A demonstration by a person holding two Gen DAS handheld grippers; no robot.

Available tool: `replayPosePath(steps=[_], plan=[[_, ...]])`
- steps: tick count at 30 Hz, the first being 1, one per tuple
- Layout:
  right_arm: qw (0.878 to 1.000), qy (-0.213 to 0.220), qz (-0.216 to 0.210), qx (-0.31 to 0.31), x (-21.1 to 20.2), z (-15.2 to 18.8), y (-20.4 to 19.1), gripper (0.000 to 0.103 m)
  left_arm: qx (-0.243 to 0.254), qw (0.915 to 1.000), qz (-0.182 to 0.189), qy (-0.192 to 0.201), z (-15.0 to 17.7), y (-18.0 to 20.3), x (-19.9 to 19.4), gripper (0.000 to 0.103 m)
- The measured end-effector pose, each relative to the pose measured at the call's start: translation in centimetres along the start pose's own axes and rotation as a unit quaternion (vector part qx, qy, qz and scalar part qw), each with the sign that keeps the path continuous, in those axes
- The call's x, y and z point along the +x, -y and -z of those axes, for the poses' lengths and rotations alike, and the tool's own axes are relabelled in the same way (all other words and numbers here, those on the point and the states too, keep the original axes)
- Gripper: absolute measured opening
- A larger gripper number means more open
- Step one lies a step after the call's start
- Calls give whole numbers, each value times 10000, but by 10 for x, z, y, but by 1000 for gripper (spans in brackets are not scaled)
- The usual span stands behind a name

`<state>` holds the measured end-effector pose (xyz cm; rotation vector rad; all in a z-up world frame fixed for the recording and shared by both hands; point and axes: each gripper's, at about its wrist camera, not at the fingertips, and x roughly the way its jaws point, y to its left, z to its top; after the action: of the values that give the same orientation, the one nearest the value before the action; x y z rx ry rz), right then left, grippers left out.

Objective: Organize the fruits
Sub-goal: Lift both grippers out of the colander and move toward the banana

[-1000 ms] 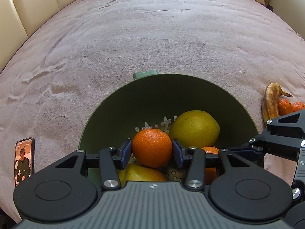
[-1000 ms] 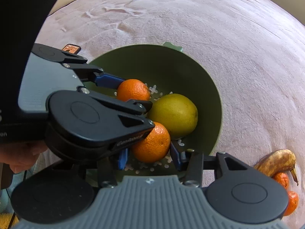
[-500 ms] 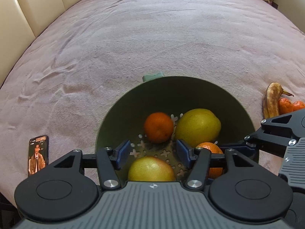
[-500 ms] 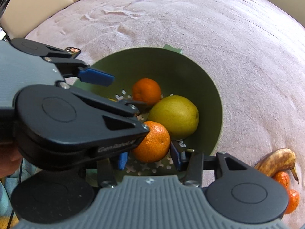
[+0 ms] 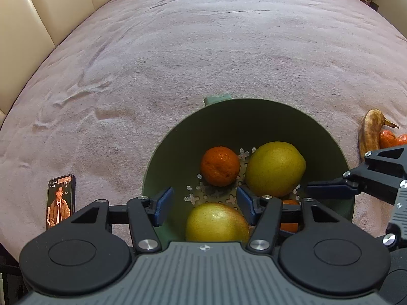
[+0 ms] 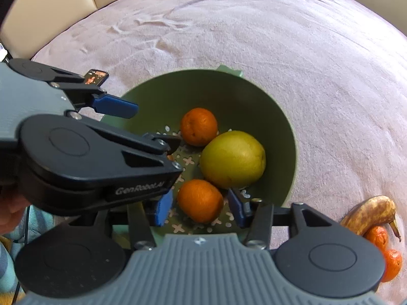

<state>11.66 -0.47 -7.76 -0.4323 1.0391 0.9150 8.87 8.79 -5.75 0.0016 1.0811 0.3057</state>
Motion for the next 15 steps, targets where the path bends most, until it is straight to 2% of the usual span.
replayPosePath(steps=[9,12,15], plan=[[9994,300,162,71,-26,6,-2,55,-19,9998,8,220,-2,2,-15,69],[9982,487,303,147,-39,9,-2,61,-9,9996,32,287,-3,4,-20,69],[9966,626,485,215,-52,16,-1,61,3,9993,63,359,-3,6,-25,69]])
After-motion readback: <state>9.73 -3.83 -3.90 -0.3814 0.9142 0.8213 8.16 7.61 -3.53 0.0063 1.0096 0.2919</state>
